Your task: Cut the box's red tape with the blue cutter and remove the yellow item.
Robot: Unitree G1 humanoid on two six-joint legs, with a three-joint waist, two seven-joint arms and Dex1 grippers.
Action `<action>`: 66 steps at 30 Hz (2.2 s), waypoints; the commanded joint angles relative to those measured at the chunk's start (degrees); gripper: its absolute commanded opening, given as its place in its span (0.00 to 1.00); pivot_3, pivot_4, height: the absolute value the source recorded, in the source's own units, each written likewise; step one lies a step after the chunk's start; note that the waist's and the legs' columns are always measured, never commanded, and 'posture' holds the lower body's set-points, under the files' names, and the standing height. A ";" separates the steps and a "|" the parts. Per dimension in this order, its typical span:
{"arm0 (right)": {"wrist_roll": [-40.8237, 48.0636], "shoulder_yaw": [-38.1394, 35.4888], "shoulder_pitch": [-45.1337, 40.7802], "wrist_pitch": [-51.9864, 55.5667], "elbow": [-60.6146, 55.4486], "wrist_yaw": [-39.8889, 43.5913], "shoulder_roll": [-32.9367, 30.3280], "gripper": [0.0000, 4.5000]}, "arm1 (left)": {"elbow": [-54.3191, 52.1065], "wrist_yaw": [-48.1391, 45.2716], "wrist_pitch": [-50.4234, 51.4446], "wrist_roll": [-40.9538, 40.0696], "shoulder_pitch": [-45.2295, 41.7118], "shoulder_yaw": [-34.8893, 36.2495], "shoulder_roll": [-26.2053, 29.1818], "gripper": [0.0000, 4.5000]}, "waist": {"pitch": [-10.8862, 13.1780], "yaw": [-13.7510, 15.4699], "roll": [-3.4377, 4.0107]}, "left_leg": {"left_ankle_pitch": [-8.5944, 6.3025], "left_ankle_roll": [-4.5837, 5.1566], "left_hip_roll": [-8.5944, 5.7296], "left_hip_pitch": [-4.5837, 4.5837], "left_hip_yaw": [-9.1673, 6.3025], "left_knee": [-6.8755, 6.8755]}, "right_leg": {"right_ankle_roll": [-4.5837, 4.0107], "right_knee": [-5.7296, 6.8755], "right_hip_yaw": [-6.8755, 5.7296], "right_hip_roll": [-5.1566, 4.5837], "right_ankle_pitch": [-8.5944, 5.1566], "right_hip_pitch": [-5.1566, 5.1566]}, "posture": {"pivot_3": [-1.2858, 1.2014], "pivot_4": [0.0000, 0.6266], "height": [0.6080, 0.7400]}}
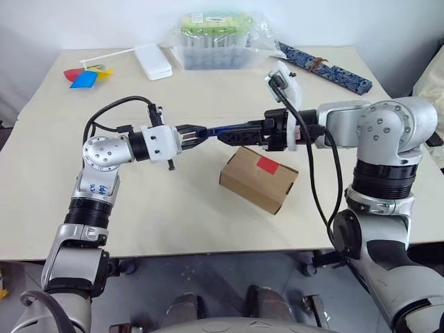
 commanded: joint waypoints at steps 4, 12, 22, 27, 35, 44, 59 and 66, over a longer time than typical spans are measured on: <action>1.55 -1.01 -2.52 -2.04 1.07 -0.78 0.18 0.90 | -2.71 0.14 -0.61 -1.82 -0.01 0.63 0.50 0.08 | 0.00 -0.47 0.00 | 0.00 0.00 0.00 0.00 -0.01 -0.03 | 0.00 0.00 0.00 0.00 0.00 0.00 | 0.52 0.24 1.00; 2.96 -0.88 -2.83 -2.03 1.09 -0.85 -0.56 0.33 | -3.59 0.14 -0.13 -1.87 0.86 0.61 0.67 0.08 | 0.00 -0.44 0.00 | 0.00 0.00 0.01 0.00 -0.01 -0.02 | 0.00 0.00 0.00 0.00 0.00 0.00 | 0.52 0.24 1.00; 4.62 -1.52 -3.10 -1.14 -1.52 -1.75 -1.14 0.04 | -6.59 0.43 13.83 -2.41 2.34 1.26 2.13 0.44 | 0.00 -0.48 0.00 | 0.00 0.00 0.01 0.01 -0.02 -0.03 | 0.00 0.01 0.00 0.00 0.00 0.00 | 0.52 0.24 1.00; 4.73 -1.93 -3.43 -1.58 -2.19 -2.47 -2.35 0.04 | -5.98 0.10 22.60 -6.53 0.97 4.97 4.18 0.77 | 0.00 -0.49 0.00 | 0.00 0.00 0.01 0.00 -0.02 -0.03 | 0.00 0.00 0.01 0.00 0.00 0.00 | 0.52 0.24 1.00; 5.03 -3.23 -1.69 -1.05 -5.00 -3.34 -6.88 0.04 | -6.31 -8.44 37.67 -15.52 3.18 10.46 12.15 1.00 | 0.00 -0.50 0.00 | 0.00 -0.01 0.02 0.01 -0.01 -0.05 | 0.00 0.01 0.02 0.00 0.00 -0.02 | 0.52 0.24 1.00; 6.01 -3.82 2.26 -1.49 -9.93 -1.77 -17.30 0.04 | -18.86 -13.23 54.15 -21.78 2.19 4.63 8.59 1.00 | 0.02 0.02 -0.03 | -0.01 -0.02 0.00 -0.01 -0.05 -0.05 | 0.01 0.00 0.04 0.00 0.00 -0.01 | 0.52 0.24 1.00; 7.13 -6.80 10.08 -1.96 -17.91 -2.56 -26.67 0.04 | -14.78 -9.72 59.79 -12.74 -8.45 -10.00 -2.64 0.25 | 0.05 -0.01 -0.09 | 0.05 -0.11 0.02 0.02 0.05 -0.01 | 0.03 -0.09 0.18 0.10 0.01 0.02 | 0.52 0.24 1.00; 8.12 -6.39 11.64 -1.90 -20.40 -2.89 -25.77 0.04 | -10.41 -10.70 57.69 -7.43 -9.83 -14.50 -4.51 0.00 | 0.06 0.13 -0.10 | 0.05 -0.11 0.02 0.01 0.04 -0.01 | 0.03 -0.10 0.18 0.10 0.01 0.02 | 0.52 0.24 1.00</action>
